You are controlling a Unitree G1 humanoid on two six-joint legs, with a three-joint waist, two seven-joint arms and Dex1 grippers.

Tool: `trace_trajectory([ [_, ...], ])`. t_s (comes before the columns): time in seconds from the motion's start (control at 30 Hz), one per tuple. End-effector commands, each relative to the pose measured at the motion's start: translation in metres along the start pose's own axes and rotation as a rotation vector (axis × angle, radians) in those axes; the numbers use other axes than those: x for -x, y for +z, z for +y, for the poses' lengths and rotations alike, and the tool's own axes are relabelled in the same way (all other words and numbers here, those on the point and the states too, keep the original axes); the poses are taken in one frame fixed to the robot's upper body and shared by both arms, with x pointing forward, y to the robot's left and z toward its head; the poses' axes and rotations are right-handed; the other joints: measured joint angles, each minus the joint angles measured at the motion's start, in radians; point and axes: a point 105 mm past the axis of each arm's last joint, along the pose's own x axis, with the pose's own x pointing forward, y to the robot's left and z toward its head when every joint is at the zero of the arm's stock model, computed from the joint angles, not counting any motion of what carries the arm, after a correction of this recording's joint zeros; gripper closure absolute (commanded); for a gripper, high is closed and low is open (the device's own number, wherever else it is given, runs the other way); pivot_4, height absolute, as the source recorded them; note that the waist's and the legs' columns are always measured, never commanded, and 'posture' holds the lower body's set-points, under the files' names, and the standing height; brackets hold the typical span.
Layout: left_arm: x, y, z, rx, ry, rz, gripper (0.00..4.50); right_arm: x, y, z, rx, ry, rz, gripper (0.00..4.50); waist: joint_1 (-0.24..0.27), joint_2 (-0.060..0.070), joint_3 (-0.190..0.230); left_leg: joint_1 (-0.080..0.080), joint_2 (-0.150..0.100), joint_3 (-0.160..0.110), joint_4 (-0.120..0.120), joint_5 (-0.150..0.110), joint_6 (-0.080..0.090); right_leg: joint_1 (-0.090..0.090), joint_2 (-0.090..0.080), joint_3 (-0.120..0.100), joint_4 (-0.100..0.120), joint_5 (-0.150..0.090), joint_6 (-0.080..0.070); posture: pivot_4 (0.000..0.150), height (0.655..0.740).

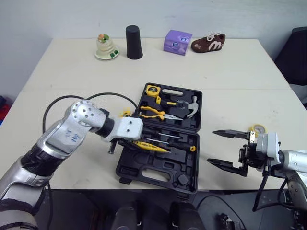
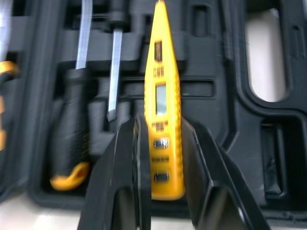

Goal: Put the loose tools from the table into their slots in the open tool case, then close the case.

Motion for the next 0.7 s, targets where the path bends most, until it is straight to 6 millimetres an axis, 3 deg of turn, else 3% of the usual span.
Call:
trace_trajectory([
  [0.03, -0.003, 0.003, 0.008, -0.065, -0.024, 0.073, 3.99, 0.000, 0.008, 0.006, 0.038, 0.022, -0.009, 0.00, 0.003, 0.000, 0.000, -0.002, 0.001, 0.000, 0.003, 0.000, 0.000, -0.002, 0.000, 0.000, 0.001, 0.000, 0.000, 0.150, 0.7400],
  [0.13, -0.006, 0.000, 0.012, -0.055, -0.010, 0.097, 3.99, 0.001, 0.010, 0.003, 0.036, -0.018, -0.025, 0.00, 0.003, 0.000, 0.000, -0.009, 0.001, -0.002, 0.011, -0.001, 0.002, -0.005, 0.001, -0.001, 0.003, 0.000, 0.000, 0.150, 0.7400],
  [0.47, -0.016, -0.009, 0.022, -0.060, 0.027, 0.137, 3.99, -0.001, 0.008, 0.010, 0.029, -0.008, -0.027, 0.00, 0.003, 0.000, 0.000, -0.010, 0.001, -0.003, 0.016, -0.002, 0.004, -0.004, 0.000, -0.001, 0.006, 0.001, 0.002, 0.150, 0.7400],
  [0.7, -0.011, -0.012, 0.025, -0.066, 0.021, 0.141, 3.99, -0.002, 0.007, 0.011, 0.031, -0.007, -0.030, 0.00, 0.004, 0.000, 0.000, -0.010, 0.000, -0.003, 0.020, -0.003, 0.006, -0.004, -0.002, -0.001, 0.010, 0.001, 0.002, 0.150, 0.7400],
])
